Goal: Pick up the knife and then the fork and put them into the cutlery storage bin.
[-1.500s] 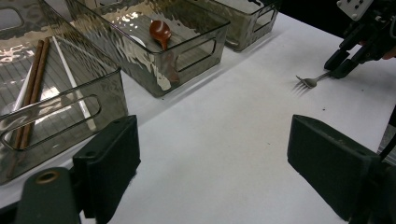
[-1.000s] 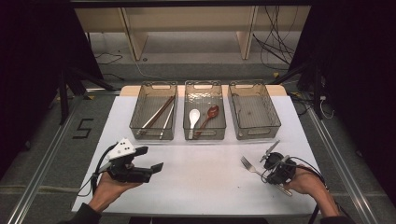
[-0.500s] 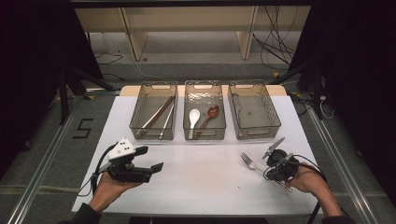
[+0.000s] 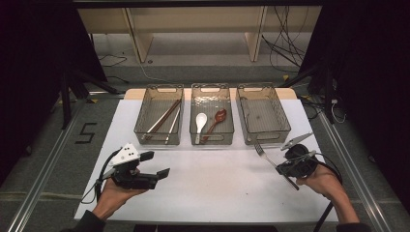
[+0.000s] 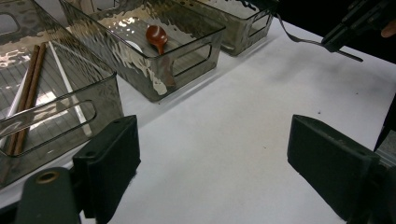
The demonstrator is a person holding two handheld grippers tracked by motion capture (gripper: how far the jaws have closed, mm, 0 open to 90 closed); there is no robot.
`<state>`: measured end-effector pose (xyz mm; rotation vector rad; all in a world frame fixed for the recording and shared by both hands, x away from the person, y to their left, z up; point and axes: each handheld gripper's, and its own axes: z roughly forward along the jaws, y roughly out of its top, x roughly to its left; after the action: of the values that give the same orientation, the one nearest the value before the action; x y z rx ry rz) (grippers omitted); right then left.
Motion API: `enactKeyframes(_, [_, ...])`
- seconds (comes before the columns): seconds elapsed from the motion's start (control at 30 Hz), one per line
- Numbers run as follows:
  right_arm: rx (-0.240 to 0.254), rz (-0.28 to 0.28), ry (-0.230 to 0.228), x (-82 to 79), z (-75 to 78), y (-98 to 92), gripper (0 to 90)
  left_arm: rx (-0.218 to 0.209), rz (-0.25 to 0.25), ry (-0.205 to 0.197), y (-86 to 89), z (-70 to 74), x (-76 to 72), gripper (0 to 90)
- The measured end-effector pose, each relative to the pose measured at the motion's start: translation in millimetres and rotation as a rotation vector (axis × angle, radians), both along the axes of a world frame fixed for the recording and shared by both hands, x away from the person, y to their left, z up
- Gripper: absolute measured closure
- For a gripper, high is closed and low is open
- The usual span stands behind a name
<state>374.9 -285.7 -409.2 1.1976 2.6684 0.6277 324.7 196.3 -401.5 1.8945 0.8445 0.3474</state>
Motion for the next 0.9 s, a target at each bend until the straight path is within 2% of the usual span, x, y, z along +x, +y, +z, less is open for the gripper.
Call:
enactKeyframes(0.3, [0.061, -0.036, -0.027, 10.5, 10.6, -0.6, 83.8, -0.01, 0.004, -0.002, 0.5, -0.2, -0.2, 16.4])
enactKeyframes(0.57, [0.09, -0.064, -0.054, 21.7, 18.1, -0.3, 83.8, -0.01, 0.01, -0.003, 0.4, -0.8, 0.4, 16.3])
enactKeyframes(0.9, [0.148, -0.124, -0.118, 45.7, 39.9, 0.4, 83.8, -0.02, 0.012, -0.005, 1.3, -0.9, 0.4, 16.3])
